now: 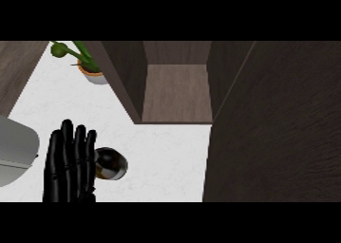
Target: Pick up the wine, place it into the cabinet and close the cabinet
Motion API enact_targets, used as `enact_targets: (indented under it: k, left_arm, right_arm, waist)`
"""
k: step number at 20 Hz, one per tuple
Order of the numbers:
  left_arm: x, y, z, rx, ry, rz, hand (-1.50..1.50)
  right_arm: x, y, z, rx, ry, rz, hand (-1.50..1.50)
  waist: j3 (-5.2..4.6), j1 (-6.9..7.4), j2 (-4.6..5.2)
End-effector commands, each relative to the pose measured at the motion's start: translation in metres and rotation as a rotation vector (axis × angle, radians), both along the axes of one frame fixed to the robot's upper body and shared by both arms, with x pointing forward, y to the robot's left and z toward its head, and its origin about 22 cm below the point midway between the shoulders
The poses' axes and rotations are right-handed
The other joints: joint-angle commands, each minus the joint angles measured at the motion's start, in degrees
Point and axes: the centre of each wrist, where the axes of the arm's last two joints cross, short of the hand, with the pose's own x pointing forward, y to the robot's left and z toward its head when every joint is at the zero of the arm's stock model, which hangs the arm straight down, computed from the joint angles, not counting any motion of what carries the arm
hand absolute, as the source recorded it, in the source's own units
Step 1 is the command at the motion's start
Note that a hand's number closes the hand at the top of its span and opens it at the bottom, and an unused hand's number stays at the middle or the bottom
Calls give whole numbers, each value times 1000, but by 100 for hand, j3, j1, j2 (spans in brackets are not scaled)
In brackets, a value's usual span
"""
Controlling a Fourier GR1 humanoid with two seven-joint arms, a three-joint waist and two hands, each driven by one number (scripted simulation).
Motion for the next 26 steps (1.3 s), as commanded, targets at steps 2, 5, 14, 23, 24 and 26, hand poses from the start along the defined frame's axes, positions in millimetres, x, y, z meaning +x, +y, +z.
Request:
enact_targets:
  k: [2, 5, 14, 23, 24, 26]
  left_arm:
    - [-24, 21, 21, -98, 16, -31, -150]
    - [-29, 16, 26, -104, 7, -20, -150]
    - [-27, 44, 12, -109, 56, 25, -150]
    - [-12, 65, -11, -147, 161, 39, -150]
    - [-17, 62, -10, -151, 192, -1, -150]
    - [3, 74, -21, -154, 167, 28, -150]
  right_arm:
    - [-32, -11, 17, 20, -37, 18, -150]
    - [-29, 2, 19, 28, -39, 20, -150]
    - [-17, 2, 22, 20, -25, 6, -150]
    - [-25, 0, 23, 5, -32, 17, -150]
    - [-25, 5, 28, 24, -20, 32, -150]
    - [-27, 1, 26, 25, -42, 18, -150]
  waist:
    - [-1, -32, 3]
    - [-1, -4, 1]
    - [-14, -7, 15]
    - [-20, -34, 13]
    - [-18, -11, 9]
    - [-16, -46, 20]
